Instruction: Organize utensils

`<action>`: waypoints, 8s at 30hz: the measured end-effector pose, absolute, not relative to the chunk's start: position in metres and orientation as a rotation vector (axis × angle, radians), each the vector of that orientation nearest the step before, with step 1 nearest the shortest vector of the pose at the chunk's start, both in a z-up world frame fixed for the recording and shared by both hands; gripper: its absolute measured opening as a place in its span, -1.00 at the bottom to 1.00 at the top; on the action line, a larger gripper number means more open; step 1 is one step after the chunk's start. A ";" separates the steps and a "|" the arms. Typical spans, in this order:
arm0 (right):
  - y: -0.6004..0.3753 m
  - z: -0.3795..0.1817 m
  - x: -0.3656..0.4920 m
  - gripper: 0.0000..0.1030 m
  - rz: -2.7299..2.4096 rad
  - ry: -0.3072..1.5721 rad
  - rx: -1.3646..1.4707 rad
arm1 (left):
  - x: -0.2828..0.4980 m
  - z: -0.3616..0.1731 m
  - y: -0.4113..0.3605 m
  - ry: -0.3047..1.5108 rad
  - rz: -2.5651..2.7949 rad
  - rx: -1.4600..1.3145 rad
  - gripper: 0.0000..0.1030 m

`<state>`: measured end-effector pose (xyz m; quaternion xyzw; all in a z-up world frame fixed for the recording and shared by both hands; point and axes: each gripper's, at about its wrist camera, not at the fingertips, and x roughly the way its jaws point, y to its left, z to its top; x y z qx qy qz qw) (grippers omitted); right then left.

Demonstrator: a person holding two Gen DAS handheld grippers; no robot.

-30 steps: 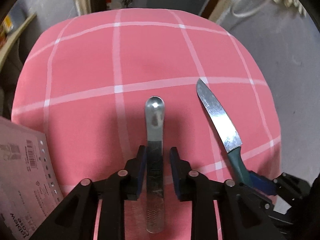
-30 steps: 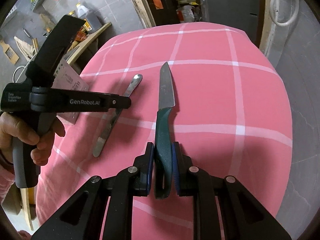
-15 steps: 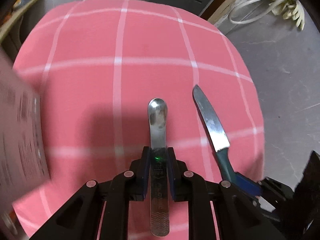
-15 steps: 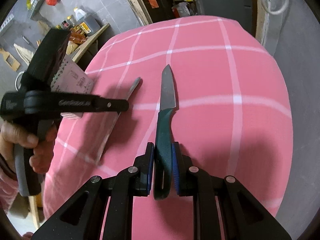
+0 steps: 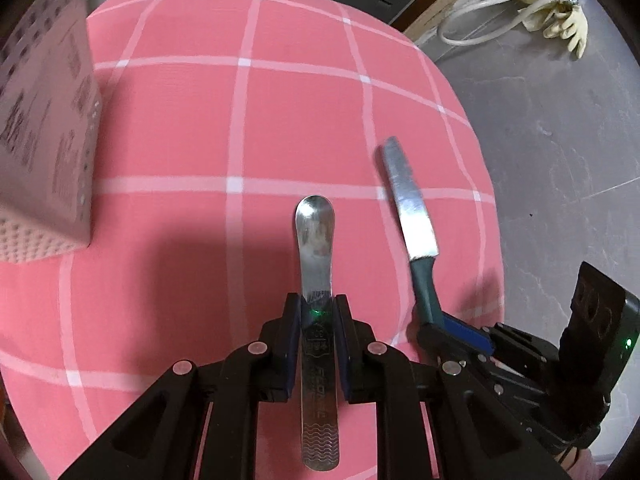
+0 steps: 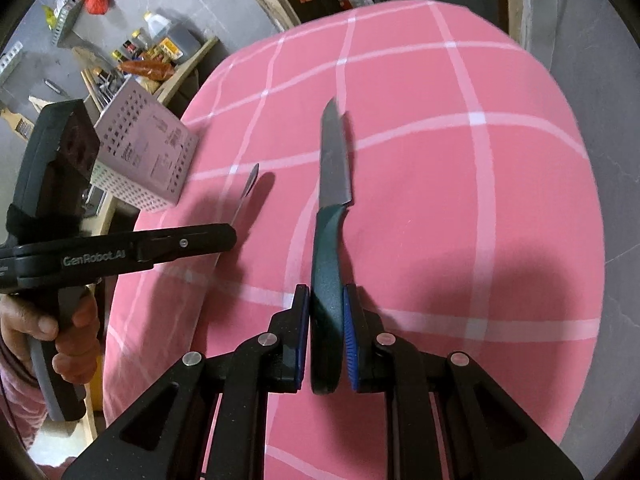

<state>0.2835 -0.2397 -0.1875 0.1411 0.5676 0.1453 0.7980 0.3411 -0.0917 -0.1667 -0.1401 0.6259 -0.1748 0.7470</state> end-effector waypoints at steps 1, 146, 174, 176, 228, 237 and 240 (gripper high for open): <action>-0.238 -0.188 0.285 -0.69 0.311 1.221 0.300 | 0.342 -0.167 -0.090 1.370 -0.375 -0.315 -0.71; -0.078 -0.067 0.393 -0.46 0.779 0.516 0.331 | 0.302 -0.028 0.112 0.409 -0.044 -0.442 -0.70; -0.148 -0.018 0.368 0.93 0.476 0.444 0.284 | 0.278 -0.002 0.080 0.385 0.050 -0.312 0.81; -0.154 -0.015 0.363 0.98 0.457 0.436 0.279 | 0.274 -0.001 0.077 0.381 0.063 -0.306 0.90; -0.185 0.057 0.077 0.98 -0.054 0.378 0.174 | 0.087 0.028 0.057 0.387 -0.129 -0.128 1.00; -0.180 0.052 0.043 0.98 -0.077 0.378 0.148 | 0.058 0.020 0.049 0.386 -0.130 -0.094 1.00; -0.180 0.045 0.039 0.98 -0.087 0.391 0.131 | 0.052 0.016 0.045 0.385 -0.136 -0.083 1.00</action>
